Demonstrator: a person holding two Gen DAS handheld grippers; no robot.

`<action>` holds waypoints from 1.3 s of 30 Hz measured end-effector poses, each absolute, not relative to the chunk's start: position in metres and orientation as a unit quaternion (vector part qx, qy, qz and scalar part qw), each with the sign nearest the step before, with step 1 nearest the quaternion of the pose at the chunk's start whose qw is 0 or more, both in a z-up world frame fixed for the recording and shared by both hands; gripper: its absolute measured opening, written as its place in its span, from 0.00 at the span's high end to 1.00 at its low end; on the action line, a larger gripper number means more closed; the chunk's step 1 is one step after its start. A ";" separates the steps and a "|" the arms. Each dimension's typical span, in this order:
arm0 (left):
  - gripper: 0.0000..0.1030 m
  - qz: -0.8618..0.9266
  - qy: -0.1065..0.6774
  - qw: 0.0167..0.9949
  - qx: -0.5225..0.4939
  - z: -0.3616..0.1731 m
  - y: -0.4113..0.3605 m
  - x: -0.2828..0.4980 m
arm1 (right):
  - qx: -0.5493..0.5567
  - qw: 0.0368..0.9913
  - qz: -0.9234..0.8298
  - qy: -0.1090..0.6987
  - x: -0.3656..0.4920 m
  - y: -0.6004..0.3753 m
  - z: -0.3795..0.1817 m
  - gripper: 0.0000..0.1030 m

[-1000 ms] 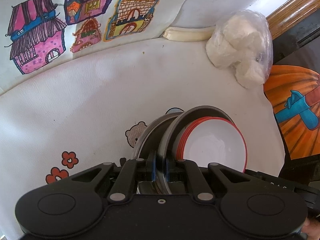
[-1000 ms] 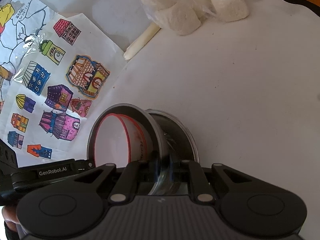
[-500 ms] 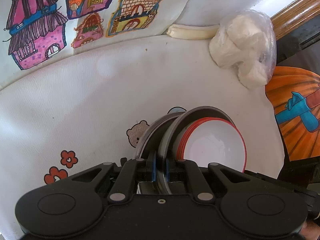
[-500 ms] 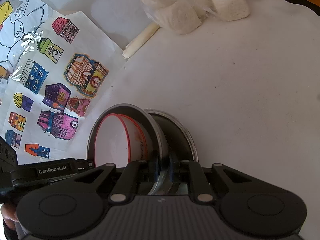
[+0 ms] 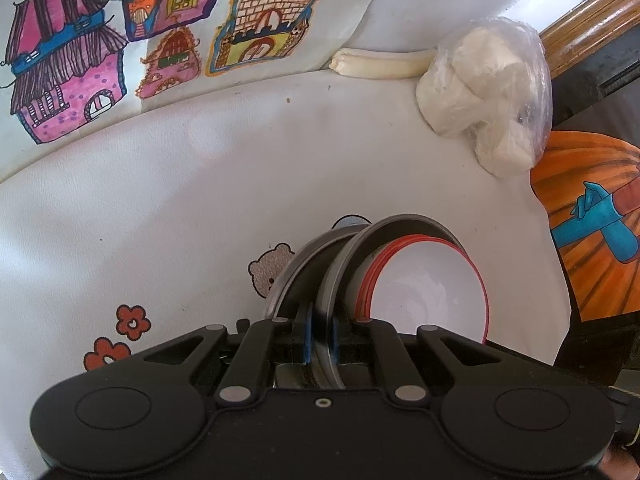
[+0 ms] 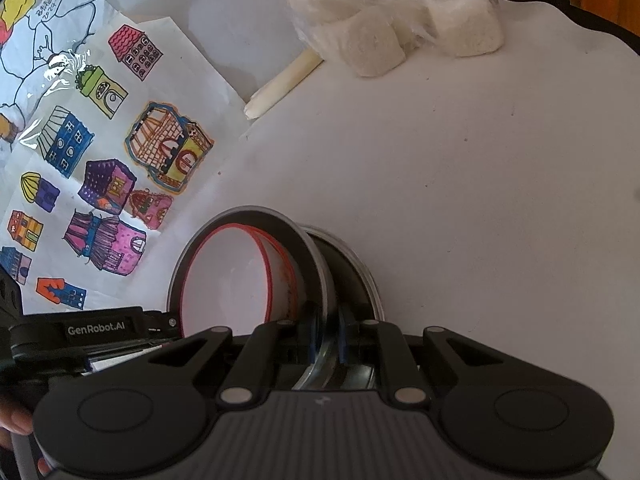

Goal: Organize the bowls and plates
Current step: 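Lift the steel bowl with both tools and carry it over the plate stack, then lower the steel bowl onto the steel plate stack with both tools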

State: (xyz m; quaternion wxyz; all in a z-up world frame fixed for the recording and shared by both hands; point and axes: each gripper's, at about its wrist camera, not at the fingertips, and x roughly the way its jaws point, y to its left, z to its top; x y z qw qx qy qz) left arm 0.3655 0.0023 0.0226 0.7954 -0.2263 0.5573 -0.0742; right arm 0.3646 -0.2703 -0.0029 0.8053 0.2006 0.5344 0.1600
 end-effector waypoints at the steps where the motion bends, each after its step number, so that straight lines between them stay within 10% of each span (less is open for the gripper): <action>1: 0.91 -0.074 0.557 0.796 -0.227 0.023 0.003 0.365 | 0.200 0.806 0.159 0.533 0.364 -0.271 -0.003 0.87; 39: 0.75 -0.052 0.538 0.814 -0.214 0.040 0.006 0.345 | 0.205 0.814 0.161 0.519 0.351 -0.282 0.013 0.76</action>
